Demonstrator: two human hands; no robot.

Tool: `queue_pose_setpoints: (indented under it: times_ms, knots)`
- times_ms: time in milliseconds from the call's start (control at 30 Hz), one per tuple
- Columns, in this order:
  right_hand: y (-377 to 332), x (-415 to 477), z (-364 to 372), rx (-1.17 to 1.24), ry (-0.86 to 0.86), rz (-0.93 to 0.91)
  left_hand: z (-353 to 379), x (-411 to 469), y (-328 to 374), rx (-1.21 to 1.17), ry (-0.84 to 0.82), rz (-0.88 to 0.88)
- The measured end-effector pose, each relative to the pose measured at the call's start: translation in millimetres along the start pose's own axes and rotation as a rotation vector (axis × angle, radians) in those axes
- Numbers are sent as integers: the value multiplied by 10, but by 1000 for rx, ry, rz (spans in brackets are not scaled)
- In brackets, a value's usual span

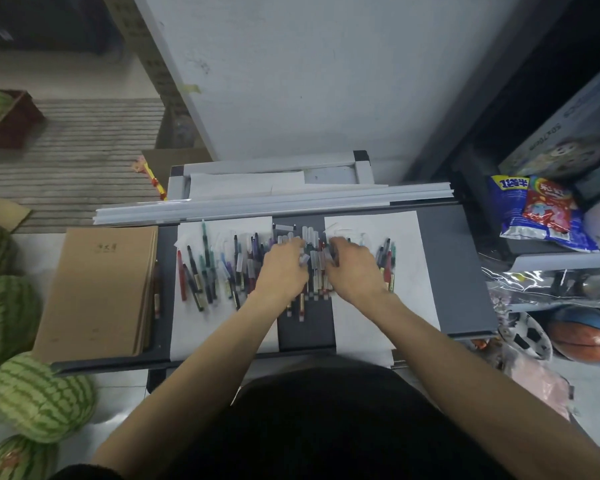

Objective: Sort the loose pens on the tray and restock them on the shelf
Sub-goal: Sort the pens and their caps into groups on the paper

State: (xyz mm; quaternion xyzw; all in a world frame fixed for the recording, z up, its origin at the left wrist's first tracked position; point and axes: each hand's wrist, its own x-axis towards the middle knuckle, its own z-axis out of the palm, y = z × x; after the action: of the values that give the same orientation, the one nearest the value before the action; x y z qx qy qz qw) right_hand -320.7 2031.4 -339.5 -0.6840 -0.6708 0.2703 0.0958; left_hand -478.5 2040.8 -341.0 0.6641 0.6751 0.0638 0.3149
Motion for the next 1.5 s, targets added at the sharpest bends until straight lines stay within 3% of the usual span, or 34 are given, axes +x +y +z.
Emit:
queue_pose_setpoints:
  times_ms: [167,667,800,933,1033,1100,1200,1300,1400,1500]
  knots:
    - [-97,197,122,-28,-75,68,26,108,50,173,-48,6]
    - [-123,254,323,-61,22,129,45,155,-8,176,-9,-1]
    - [-66,240,337,113,74,212,36,178,-117,-121,16,-102]
    - [17,188,288,264,92,319,13,74,-335,-761,-6,-293]
    - [57,149,254,461,118,415,-102,-38,-370,-1299,-129,-391]
    - [94,112,234,828,100,517,-170,-90,-372,-1471,-237,-436]
    - [122,-2,165,1559,-100,654,-174,-117,-410,-1572,-313,-500]
    - [139,-73,128,1849,-262,767,-163,-124,-420,-1573,-317,-562]
    - [75,-62,127,1747,-279,806,-156,-137,-403,-1575,-295,-599]
    - [-20,31,134,1213,-157,658,-141,-110,-403,-1486,-208,-621]
